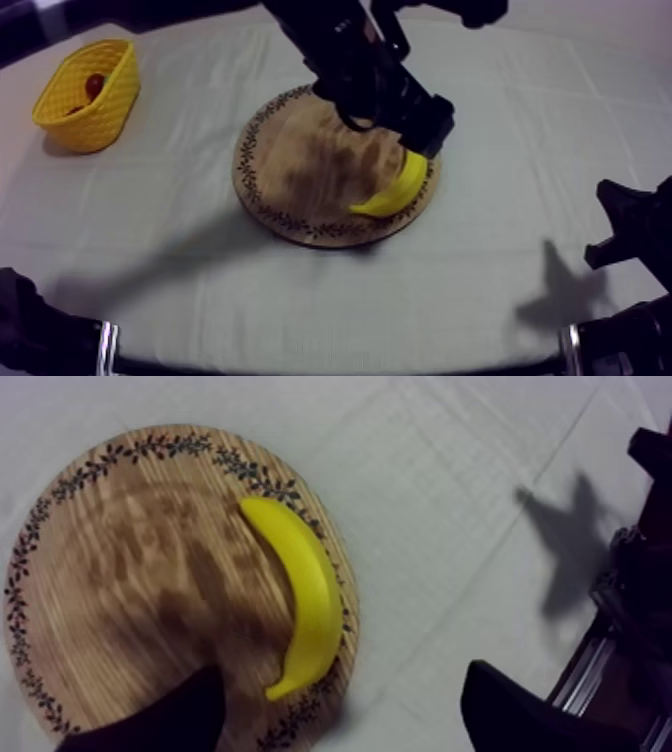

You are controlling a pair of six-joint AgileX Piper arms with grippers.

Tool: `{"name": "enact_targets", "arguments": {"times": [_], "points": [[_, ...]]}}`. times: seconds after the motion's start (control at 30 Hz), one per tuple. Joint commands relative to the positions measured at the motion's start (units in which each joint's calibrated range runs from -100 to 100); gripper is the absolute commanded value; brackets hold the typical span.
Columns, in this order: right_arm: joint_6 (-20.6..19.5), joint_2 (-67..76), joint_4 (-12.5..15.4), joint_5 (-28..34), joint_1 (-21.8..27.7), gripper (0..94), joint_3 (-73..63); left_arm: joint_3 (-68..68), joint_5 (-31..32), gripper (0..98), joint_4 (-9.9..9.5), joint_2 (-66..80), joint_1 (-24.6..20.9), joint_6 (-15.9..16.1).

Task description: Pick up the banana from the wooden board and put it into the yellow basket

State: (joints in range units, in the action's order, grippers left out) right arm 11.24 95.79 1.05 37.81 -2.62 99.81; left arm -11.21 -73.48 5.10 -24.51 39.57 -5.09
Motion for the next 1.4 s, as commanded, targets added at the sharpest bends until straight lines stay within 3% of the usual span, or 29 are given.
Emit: {"name": "enact_targets", "arguments": {"times": [0.0, 0.53, 1.37], "points": [[0.01, -0.03, 0.00, 0.01, 0.01, 0.2, -0.03, -1.06, -0.21, 88.3, 0.28, -2.90, 0.06, 0.43], [0.01, -0.03, 0.00, 0.01, 0.01, 0.2, -0.03, -10.60, -3.53, 87.1, 2.88, -17.08, 0.35, 2.78], [0.01, -0.03, 0.00, 0.01, 0.01, 0.2, -0.03, -24.97, -16.17, 74.4, 3.79, -29.84, -0.37, 2.69]]}}
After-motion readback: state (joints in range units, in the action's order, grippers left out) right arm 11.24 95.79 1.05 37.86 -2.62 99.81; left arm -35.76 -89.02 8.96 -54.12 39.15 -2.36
